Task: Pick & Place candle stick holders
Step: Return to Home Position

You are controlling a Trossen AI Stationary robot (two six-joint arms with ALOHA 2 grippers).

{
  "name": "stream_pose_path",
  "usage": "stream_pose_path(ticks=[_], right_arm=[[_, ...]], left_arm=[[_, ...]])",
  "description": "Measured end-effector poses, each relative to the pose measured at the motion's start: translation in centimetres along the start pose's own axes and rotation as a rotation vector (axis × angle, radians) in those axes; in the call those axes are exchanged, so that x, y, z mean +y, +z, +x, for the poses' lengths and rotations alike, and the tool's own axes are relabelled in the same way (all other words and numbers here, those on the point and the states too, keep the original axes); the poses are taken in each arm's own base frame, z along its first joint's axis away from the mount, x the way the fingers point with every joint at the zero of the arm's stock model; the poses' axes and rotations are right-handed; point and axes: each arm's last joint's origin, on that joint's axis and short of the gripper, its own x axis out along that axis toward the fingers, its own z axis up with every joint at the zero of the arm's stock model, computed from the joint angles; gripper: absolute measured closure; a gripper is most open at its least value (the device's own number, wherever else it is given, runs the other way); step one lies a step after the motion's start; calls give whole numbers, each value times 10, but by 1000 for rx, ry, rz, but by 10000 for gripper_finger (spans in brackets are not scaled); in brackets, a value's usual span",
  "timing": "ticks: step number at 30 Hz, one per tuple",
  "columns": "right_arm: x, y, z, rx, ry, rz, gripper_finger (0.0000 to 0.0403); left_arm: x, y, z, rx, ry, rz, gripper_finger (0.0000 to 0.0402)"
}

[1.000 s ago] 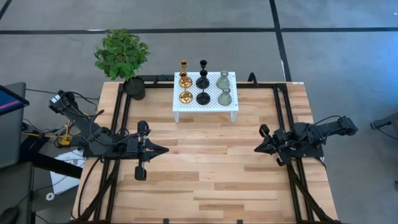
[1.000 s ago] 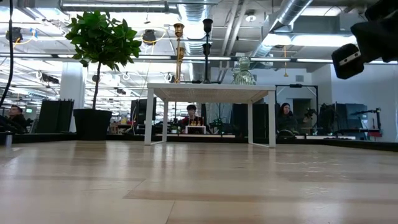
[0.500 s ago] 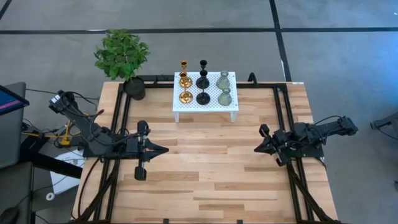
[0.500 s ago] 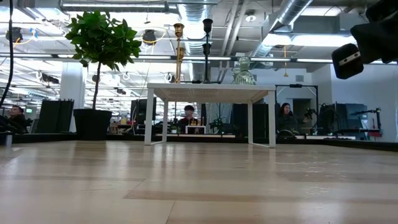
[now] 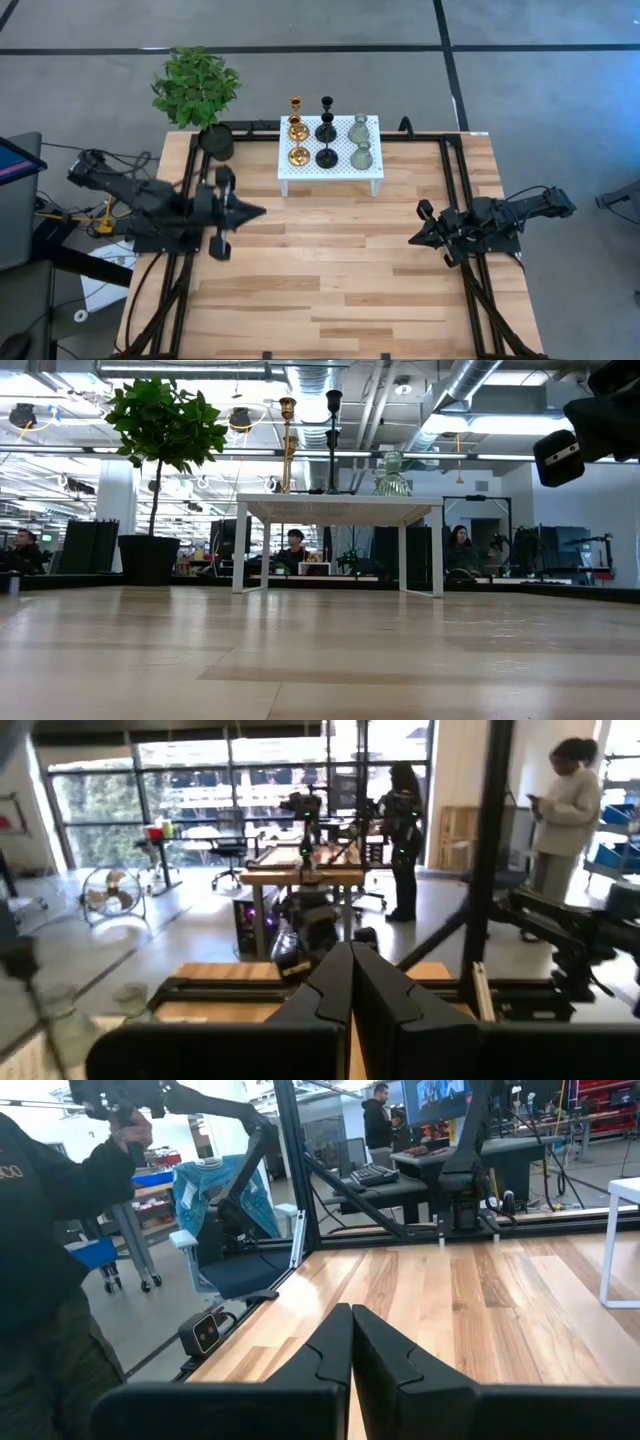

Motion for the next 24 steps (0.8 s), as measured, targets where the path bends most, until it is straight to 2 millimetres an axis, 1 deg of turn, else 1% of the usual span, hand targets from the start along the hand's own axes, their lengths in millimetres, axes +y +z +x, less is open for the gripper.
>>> stream_pose_path(ticks=[3, 7, 10, 13, 15, 19, 24], right_arm=[[0, 0, 0, 0, 0, 0, 403], [0, 0, 0, 0, 0, 0, 403], [0, 0, 0, -1, 0, 0, 403], [0, 0, 0, -1, 0, 0, 403], [0, 0, 0, -1, 0, 0, 403], [0, 0, 0, -2, 0, 0, 403], [0, 0, 0, -3, 1, 0, 403]], left_arm=[[13, -1, -2, 12, 1, -26, 398], [24, -7, 6, 47, -55, -74, 398], [33, -11, 14, 68, -72, -70, 398], [44, -9, 13, 52, -59, -61, 398], [50, -4, 6, 25, -44, -56, 398], [58, 8, -13, -48, -18, -38, 398], [61, 18, -38, -114, -11, -20, 398]])
